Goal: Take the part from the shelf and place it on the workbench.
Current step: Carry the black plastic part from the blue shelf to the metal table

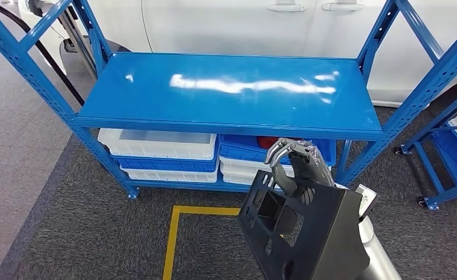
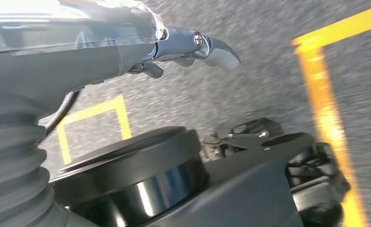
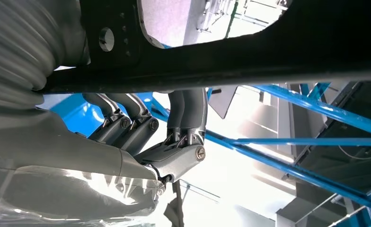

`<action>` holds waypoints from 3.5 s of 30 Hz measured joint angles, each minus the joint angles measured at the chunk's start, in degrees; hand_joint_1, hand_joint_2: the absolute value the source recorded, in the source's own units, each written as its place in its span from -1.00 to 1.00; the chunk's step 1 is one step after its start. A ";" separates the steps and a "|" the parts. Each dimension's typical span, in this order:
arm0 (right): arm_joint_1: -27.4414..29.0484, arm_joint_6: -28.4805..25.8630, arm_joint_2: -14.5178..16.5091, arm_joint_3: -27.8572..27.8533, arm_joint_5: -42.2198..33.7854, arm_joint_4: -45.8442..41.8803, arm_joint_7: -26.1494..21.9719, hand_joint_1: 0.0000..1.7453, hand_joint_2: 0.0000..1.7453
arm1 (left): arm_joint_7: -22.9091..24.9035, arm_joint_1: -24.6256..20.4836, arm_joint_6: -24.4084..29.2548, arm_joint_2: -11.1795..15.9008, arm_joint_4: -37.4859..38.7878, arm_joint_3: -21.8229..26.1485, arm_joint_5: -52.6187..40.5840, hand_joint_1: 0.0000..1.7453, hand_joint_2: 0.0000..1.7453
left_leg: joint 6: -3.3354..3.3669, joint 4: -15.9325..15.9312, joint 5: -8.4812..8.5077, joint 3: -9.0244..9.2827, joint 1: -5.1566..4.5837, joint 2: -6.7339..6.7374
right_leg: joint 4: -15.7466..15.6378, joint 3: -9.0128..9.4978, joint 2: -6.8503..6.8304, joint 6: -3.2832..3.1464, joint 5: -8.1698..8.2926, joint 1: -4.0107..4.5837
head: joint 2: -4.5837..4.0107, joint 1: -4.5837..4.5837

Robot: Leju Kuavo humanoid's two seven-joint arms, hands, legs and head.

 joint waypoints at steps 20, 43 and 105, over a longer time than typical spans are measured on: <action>-0.30 -0.88 -0.04 -0.32 -1.33 -0.12 0.79 1.00 1.00 | -0.21 0.22 0.47 0.09 0.01 0.01 -0.26 -1.00 1.00 | 1.37 -9.04 6.84 -4.11 -0.56 0.83 | -0.51 8.56 0.46 0.54 -7.14 0.40 | 0.00 -0.02; 2.68 -0.11 -0.07 -0.39 -3.14 -0.36 0.79 1.00 1.00 | -0.26 1.61 1.15 0.42 0.00 0.13 0.26 -1.00 1.00 | 2.91 -11.22 2.22 2.48 -0.04 2.63 | 16.05 -4.81 0.66 2.52 -8.47 0.02 | 0.00 -0.01; 11.29 -2.84 -0.34 -6.02 -1.49 -7.93 0.15 1.00 1.00 | 0.81 1.45 0.57 0.55 0.00 -0.21 -1.93 -1.00 1.00 | 2.51 -10.41 1.19 2.55 0.19 3.00 | 14.89 -4.83 0.39 2.32 -7.36 -0.06 | 0.00 0.02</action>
